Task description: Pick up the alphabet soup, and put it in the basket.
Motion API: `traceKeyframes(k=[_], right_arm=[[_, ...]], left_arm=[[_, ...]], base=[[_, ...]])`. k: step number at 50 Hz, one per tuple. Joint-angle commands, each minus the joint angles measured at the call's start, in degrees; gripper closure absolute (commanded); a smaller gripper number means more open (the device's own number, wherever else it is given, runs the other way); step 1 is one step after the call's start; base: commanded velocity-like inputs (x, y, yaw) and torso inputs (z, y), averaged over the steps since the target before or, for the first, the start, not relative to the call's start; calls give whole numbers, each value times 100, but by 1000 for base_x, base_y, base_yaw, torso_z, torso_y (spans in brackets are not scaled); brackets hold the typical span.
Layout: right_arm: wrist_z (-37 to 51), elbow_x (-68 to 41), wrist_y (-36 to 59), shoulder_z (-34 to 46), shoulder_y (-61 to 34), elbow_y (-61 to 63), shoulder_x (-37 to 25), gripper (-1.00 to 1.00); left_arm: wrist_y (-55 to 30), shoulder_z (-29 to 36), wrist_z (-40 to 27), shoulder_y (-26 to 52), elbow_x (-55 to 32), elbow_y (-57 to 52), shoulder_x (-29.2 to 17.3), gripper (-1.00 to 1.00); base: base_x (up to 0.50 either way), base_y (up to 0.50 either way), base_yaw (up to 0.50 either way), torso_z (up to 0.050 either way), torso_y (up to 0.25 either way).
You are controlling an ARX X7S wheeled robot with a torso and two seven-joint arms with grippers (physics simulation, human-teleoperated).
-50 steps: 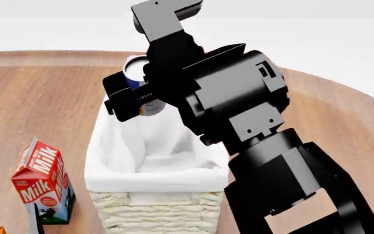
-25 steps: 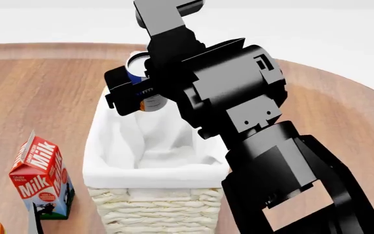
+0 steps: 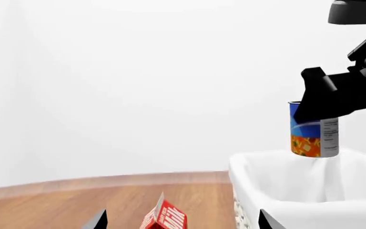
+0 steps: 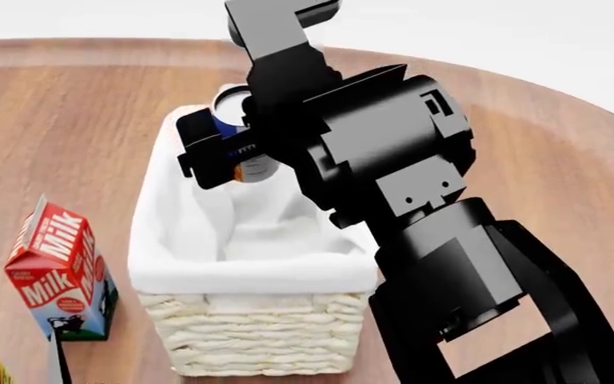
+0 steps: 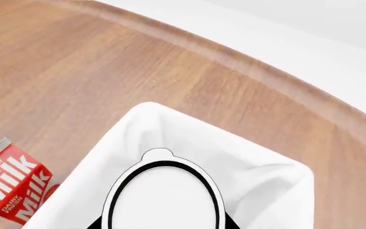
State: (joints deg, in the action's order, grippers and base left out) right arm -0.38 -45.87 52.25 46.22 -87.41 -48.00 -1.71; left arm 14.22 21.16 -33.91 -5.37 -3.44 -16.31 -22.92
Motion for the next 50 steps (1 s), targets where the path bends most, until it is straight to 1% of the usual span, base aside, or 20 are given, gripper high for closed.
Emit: traceKeyframes(k=[1,50], right_arm=[[-78,78,-118,56,-74,-88,16,100],[14,-227,-251,491,-83,-40,12,100]], left_arm=[[-18,20,14,31,-28,36,-8,-100],[-13,20,-79,30,-75,-9,-45,-100]], base=[[0,0,0,0,-74],[0,0,0,0,-75]])
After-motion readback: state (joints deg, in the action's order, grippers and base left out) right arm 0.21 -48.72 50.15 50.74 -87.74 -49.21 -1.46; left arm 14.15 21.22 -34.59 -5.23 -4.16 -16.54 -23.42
